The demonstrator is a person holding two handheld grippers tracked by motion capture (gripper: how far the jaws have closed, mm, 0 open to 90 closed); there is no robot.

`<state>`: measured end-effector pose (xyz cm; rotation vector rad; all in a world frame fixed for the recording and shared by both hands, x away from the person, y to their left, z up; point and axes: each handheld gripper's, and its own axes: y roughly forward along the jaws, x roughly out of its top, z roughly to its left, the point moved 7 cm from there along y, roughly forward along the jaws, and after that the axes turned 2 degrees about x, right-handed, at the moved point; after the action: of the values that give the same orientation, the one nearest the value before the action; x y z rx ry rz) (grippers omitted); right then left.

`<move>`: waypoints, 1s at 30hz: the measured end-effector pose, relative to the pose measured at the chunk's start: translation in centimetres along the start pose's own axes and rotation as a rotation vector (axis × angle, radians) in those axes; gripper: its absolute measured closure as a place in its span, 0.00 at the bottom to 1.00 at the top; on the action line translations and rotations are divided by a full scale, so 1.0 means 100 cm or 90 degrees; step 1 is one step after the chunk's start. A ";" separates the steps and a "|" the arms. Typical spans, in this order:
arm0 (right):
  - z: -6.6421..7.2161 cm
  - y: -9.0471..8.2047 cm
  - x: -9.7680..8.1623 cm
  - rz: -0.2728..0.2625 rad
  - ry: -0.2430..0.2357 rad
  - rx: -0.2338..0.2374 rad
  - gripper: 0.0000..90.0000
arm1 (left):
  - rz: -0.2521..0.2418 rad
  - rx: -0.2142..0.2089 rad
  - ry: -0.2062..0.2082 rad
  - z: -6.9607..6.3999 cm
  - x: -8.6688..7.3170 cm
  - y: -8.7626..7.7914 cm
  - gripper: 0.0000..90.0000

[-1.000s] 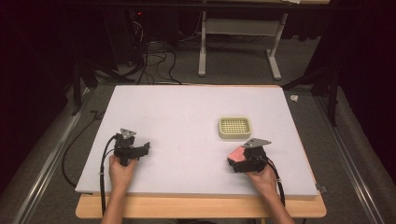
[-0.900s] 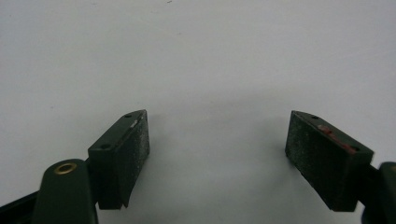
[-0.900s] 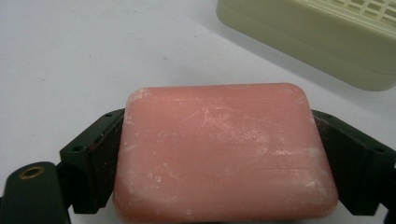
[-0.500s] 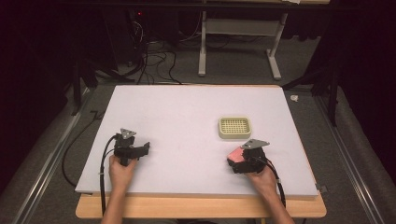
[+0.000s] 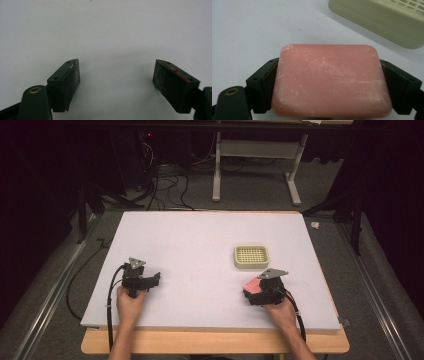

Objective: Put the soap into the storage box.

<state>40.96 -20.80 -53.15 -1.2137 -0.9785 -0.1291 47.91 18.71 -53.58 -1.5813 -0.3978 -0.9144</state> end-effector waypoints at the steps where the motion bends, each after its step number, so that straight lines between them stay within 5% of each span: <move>1: 0.000 -0.001 0.000 -0.002 0.006 0.004 0.15 | -0.001 0.001 0.000 0.000 0.000 0.000 0.25; 15: -0.005 -0.021 0.010 -0.052 0.049 0.031 0.15 | -0.001 0.002 0.001 0.000 0.000 0.000 0.25; 30: -0.022 -0.037 0.018 -0.070 0.092 0.038 0.15 | -0.001 0.002 0.001 0.000 0.000 0.000 0.25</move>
<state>41.18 -23.33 -49.31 -1.0817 -0.9158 -0.2693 47.91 18.69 -53.58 -1.5775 -0.3990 -0.9167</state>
